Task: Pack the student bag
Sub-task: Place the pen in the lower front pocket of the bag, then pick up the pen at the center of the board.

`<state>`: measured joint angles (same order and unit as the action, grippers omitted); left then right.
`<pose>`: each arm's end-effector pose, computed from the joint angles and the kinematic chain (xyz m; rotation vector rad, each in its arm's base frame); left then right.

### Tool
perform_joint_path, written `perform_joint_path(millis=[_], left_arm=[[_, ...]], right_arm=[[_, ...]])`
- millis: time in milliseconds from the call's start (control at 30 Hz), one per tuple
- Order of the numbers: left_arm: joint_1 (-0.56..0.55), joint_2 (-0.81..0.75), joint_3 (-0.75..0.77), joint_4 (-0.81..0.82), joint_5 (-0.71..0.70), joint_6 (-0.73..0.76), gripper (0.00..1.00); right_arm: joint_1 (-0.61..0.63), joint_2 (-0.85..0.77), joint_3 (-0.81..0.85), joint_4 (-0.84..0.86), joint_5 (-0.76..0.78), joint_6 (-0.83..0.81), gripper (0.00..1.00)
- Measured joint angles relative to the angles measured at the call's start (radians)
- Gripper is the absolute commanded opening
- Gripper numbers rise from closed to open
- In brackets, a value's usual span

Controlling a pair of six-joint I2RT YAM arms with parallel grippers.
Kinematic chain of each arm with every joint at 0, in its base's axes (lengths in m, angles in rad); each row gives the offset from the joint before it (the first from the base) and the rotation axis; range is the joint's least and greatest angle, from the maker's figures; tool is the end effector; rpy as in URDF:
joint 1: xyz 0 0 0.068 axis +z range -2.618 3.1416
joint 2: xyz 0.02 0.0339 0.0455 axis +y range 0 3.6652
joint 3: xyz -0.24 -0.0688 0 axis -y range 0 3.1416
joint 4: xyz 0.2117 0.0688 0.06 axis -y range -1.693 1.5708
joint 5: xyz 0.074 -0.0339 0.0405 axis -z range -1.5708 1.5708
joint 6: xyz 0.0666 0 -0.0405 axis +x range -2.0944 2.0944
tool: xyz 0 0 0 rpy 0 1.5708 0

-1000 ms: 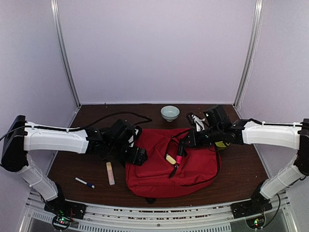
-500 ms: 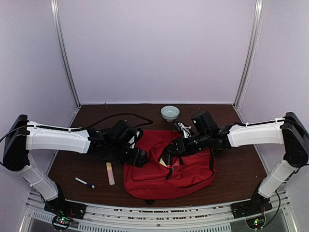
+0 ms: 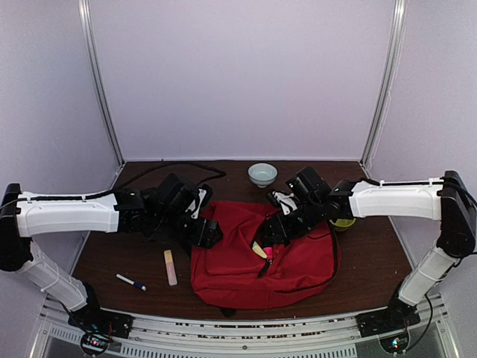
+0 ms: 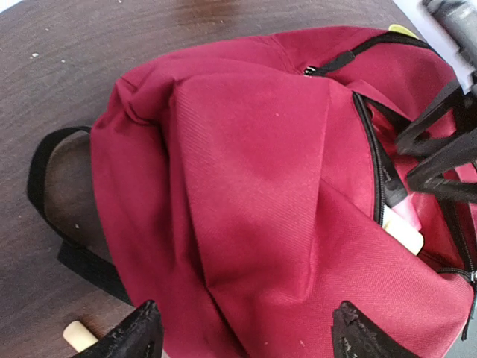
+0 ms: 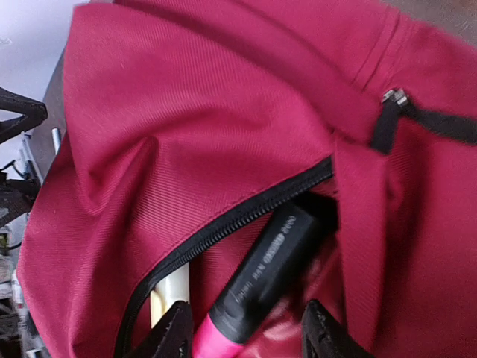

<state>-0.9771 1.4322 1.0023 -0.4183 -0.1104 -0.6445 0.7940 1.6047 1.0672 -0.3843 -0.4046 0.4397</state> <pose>0.1722 -0.2421 0.2123 0.3629 2.4777 -0.5905 0.2073 0.2483 0.1888 -0.6532 2.6012 0.9683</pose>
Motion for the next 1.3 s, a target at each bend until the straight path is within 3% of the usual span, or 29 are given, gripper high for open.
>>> perform_joint_path(millis=[267, 533, 667, 867, 900, 1000, 1100, 1300], left_arm=[[0.002, -0.078, -0.039, -0.054, -0.067, -0.041, 0.85], [0.093, -0.202, -0.314, -0.18, -0.106, -0.294, 0.85], [0.105, -0.192, -0.385, -0.195, -0.084, -0.367, 0.85], [0.105, -0.064, -0.369, -0.132, -0.035, -0.377, 0.85], [0.104, -0.048, -0.357, -0.13, -0.036, -0.377, 0.82], [0.104, 0.004, -0.317, -0.128, -0.042, -0.371, 0.54], [0.104, 0.026, -0.303, -0.129, -0.053, -0.368, 0.35], [0.105, -0.014, -0.304, -0.166, -0.087, -0.38, 0.16]], right_arm=[[0.007, -0.104, 0.124, -0.184, 0.181, -0.116, 0.53], [0.008, -0.178, 0.11, -0.226, 0.248, -0.151, 0.53], [0.008, -0.174, 0.101, -0.227, 0.248, -0.155, 0.53], [0.008, -0.172, 0.085, -0.226, 0.248, -0.157, 0.53], [0.008, -0.172, 0.084, -0.226, 0.248, -0.157, 0.53], [0.008, -0.172, 0.078, -0.225, 0.249, -0.158, 0.53], [0.008, -0.172, 0.071, -0.226, 0.249, -0.164, 0.53], [0.008, -0.172, 0.071, -0.226, 0.251, -0.172, 0.53]])
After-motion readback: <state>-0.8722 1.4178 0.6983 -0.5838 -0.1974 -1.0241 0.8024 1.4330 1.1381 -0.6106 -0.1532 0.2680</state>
